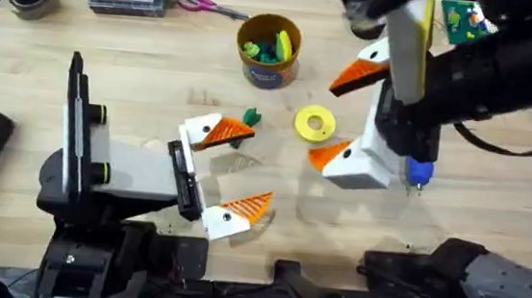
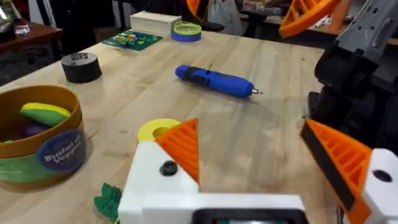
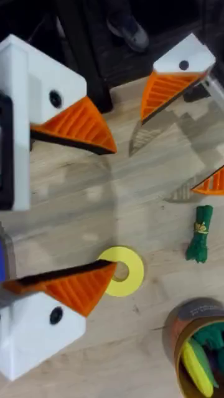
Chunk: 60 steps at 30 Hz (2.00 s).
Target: Pick up the gripper from the table and insert it into the empty holder that is missing its gripper. Then pick up a screw, insert it into the mounting hole, and use the screwdriver to tighten it. Finally, clean up the table by picking up the vegetable and placing it into the bucket.
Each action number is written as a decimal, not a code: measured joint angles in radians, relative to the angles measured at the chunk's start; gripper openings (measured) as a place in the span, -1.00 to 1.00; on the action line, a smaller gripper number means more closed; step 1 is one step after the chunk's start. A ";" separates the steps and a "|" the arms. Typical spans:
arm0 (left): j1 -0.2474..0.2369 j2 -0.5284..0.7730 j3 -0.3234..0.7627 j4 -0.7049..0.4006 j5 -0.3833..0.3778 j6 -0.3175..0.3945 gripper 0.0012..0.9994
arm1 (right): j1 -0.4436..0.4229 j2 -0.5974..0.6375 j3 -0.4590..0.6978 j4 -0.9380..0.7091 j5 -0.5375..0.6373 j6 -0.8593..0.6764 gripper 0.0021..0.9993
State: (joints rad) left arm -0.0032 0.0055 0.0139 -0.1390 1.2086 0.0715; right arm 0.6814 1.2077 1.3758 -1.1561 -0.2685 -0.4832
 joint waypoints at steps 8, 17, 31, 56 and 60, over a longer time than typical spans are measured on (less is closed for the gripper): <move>0.000 0.000 0.000 0.000 0.000 0.000 0.97 | -0.002 0.050 0.000 0.002 -0.017 -0.016 1.00; 0.000 0.000 0.000 0.000 0.000 0.000 0.97 | -0.002 0.066 -0.001 0.005 -0.018 -0.019 1.00; 0.000 0.000 0.000 0.000 0.000 0.001 -0.70 | -0.002 0.066 -0.001 0.005 -0.018 -0.019 1.00; 0.000 0.000 0.000 0.000 0.000 0.004 -1.00 | -0.378 -0.022 -0.001 -0.008 0.173 0.295 1.00; 0.000 0.000 0.000 0.000 0.000 0.004 -1.00 | -0.478 -0.040 -0.001 -0.037 0.241 0.367 1.00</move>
State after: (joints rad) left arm -0.0032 0.0051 0.0139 -0.1390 1.2087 0.0757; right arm 0.2033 1.1679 1.3750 -1.1927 -0.0274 -0.1158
